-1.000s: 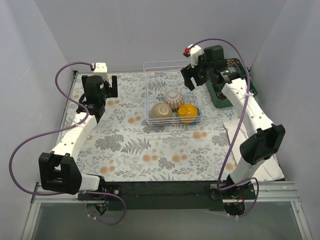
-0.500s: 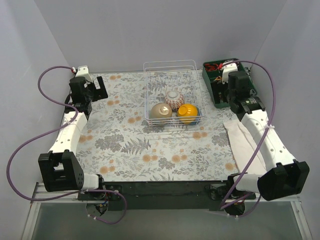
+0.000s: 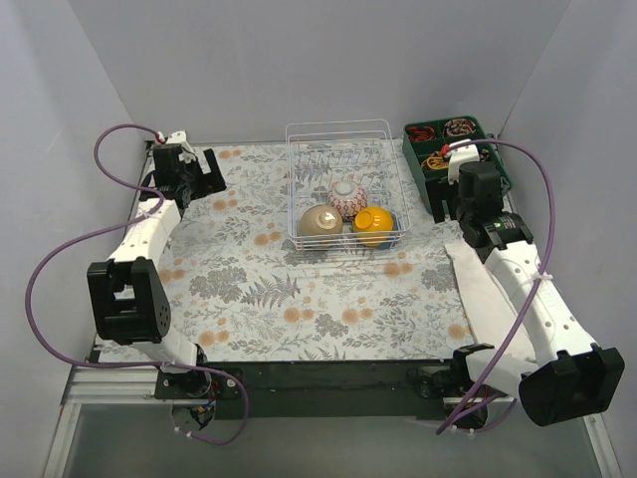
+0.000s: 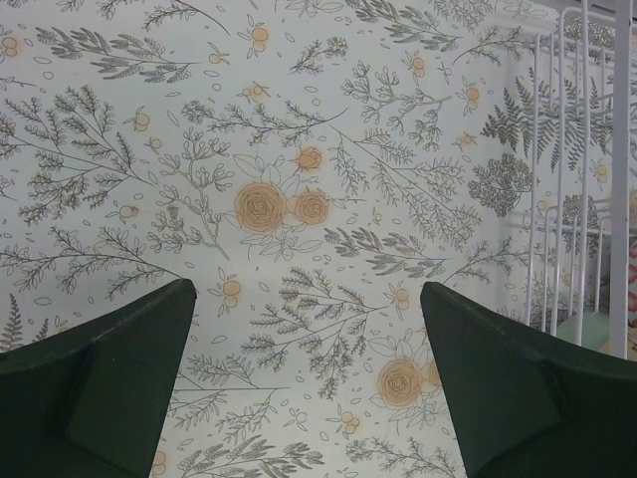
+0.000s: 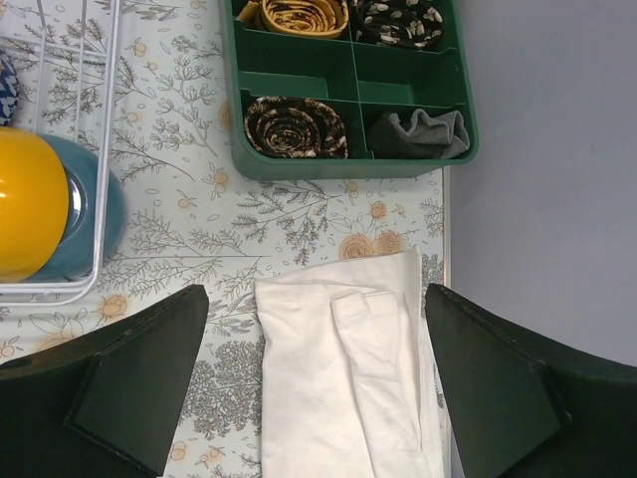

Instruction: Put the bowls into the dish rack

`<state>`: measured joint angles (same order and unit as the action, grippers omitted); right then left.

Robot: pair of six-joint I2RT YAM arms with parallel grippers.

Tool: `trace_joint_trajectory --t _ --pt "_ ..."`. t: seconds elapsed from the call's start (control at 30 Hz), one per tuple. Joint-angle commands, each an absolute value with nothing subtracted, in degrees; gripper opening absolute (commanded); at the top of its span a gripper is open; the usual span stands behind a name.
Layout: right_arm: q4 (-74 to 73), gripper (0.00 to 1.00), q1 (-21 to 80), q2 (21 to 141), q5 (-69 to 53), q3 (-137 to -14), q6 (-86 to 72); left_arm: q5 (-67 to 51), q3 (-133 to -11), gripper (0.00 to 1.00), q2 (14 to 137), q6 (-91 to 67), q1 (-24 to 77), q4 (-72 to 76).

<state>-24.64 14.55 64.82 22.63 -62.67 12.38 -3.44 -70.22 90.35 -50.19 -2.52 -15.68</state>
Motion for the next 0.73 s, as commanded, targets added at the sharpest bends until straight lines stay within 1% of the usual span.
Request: trace_joint_trajectory --t 0.0,0.07,0.2,0.5,0.7 --pt "-21.3 0.99 14.8 63.0 23.0 -62.8 12.7 -4.0 -72.5 0.98 90.2 -49.1 -2.6 -15.9" --pt "-20.7 0.98 14.8 62.8 22.9 -62.2 12.6 -4.0 -73.4 0.98 90.5 -46.0 -2.6 -15.7" --pt "-19.5 0.98 14.7 62.5 22.1 -60.6 12.6 -2.5 -74.0 0.98 90.4 -45.2 -2.6 -14.7" --pt "-18.1 0.98 14.8 61.8 22.2 -59.2 13.0 -9.8 -72.2 0.98 87.3 -46.7 -2.5 -11.6" --pt "-18.1 0.99 14.7 62.0 21.4 -59.4 12.9 -7.4 -70.9 0.98 86.0 -49.4 -2.5 -8.2"
